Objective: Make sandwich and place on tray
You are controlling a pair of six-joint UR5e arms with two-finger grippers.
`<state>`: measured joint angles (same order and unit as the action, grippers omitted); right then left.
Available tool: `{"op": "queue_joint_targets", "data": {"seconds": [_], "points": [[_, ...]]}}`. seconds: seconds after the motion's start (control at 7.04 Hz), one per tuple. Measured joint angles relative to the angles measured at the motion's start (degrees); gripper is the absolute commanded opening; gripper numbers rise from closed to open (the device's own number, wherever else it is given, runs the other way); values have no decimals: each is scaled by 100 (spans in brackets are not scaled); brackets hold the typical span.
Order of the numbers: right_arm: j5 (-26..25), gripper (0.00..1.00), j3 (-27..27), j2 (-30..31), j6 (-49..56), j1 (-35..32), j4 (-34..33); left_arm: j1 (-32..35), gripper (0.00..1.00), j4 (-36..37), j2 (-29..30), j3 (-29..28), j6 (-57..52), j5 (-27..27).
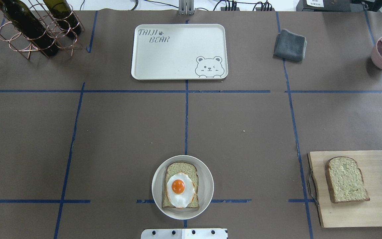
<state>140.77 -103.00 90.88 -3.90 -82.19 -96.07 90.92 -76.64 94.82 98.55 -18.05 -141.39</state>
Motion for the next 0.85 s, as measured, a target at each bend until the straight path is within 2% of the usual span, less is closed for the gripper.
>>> {"op": "queue_joint_targets", "data": {"seconds": [0.85], "points": [[8, 100, -116, 0, -56, 152, 0, -4, 100, 0, 1, 38, 3, -49]]}}
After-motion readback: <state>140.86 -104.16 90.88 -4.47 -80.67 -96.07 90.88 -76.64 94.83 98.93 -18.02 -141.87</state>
